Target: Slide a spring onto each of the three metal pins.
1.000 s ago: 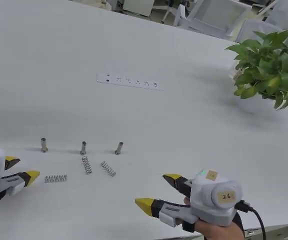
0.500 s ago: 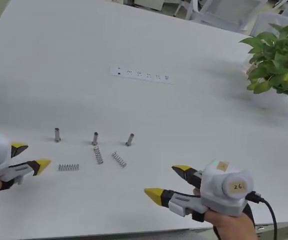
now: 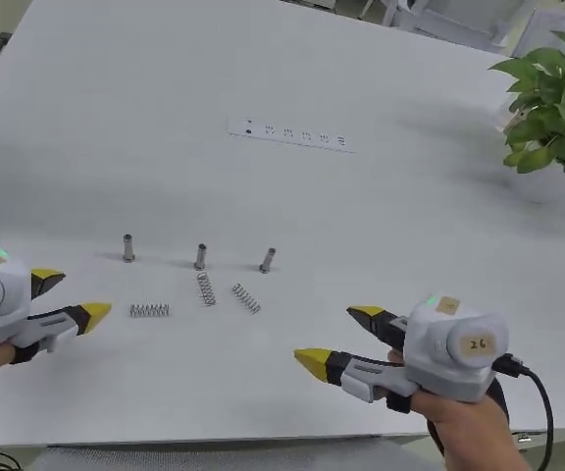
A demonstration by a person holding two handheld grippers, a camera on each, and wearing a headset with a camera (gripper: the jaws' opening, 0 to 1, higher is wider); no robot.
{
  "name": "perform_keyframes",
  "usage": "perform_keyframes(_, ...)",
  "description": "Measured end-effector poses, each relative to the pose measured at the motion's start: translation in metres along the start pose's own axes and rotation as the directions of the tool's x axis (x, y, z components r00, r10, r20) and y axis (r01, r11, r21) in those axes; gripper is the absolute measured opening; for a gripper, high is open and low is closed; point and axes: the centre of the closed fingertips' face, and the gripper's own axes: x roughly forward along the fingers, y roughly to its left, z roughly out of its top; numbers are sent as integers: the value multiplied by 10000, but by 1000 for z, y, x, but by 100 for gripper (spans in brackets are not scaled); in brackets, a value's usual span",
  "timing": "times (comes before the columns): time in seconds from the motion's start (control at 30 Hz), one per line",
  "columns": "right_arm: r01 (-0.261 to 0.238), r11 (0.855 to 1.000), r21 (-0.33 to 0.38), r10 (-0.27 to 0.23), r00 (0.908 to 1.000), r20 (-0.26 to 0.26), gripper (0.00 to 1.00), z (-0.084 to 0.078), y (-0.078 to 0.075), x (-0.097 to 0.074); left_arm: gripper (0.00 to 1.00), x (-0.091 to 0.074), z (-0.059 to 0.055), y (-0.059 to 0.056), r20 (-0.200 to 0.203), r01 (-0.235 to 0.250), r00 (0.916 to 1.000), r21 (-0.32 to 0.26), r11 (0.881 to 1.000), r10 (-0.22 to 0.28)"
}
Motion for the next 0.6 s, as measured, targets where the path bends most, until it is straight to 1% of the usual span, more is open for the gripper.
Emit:
perform_keyframes(0.23, -62, 10000, 9, 62, 10000, 37, 60, 0, 0, 1, 40, 0, 3, -6, 21, 128, 9999, 166, 9998, -128)
perform_keyframes(0.4, -63, 10000, 20, 63, 10000, 39, 59, -1, 0, 0, 39, 6, 3, -14, -131, 314, 9994, 539, 9981, -308)
perform_keyframes(0.47, -47, 10000, 48, 47, 10000, 69, 59, -1, 0, 0, 39, 10, 2, -17, -256, 428, 9988, 712, 9965, -410)
perform_keyframes(0.6, -36, 10000, 58, 35, 10000, 45, 59, -4, 0, -1, 38, 19, 1, -25, -484, 743, 9964, 1151, 9906, -691)
